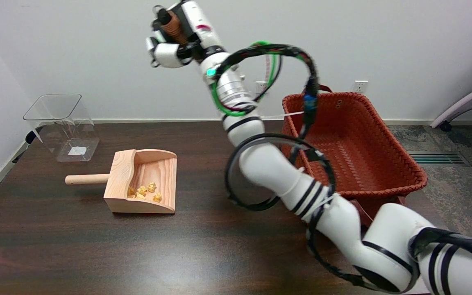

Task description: Place the broom in the basket.

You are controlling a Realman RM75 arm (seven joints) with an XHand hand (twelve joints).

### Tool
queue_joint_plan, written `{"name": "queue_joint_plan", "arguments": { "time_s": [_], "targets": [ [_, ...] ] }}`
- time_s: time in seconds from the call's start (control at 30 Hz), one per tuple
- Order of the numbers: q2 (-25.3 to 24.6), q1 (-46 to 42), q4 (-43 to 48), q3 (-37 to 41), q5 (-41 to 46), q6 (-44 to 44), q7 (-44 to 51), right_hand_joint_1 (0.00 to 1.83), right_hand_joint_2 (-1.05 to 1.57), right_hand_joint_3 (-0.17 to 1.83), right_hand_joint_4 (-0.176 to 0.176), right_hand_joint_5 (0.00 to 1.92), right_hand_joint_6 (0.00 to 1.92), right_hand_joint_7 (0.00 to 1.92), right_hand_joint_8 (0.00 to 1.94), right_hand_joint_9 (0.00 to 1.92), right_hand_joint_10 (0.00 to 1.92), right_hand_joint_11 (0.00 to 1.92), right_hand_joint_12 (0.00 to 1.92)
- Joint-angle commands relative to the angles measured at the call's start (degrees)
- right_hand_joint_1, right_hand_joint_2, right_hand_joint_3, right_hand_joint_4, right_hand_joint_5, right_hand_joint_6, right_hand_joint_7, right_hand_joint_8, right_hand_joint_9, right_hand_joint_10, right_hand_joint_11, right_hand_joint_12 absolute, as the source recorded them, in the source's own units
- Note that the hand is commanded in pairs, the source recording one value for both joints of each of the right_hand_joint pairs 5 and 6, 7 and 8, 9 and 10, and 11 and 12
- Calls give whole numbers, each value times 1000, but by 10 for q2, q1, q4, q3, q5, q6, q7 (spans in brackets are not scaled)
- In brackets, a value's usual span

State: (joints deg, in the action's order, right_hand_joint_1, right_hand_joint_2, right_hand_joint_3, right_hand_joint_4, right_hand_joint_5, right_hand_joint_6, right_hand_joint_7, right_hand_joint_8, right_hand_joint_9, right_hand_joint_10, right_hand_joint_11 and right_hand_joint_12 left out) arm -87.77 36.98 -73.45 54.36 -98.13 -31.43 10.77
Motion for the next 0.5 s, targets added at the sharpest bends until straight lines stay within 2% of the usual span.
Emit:
{"name": "queue_joint_plan", "arguments": {
  "time_s": [0.03, 0.5],
  "targets": [
    [182, -37, -123, 57, 107, 12, 30, 1354, 998, 786, 0, 1920, 1920, 1920, 1920, 1920, 1920, 1920, 1920],
    [261, -126, -198, 155, 141, 12, 33, 1352, 1012, 764, 0, 1920, 1920, 1920, 1920, 1920, 1920, 1920, 1920]
  ]
}}
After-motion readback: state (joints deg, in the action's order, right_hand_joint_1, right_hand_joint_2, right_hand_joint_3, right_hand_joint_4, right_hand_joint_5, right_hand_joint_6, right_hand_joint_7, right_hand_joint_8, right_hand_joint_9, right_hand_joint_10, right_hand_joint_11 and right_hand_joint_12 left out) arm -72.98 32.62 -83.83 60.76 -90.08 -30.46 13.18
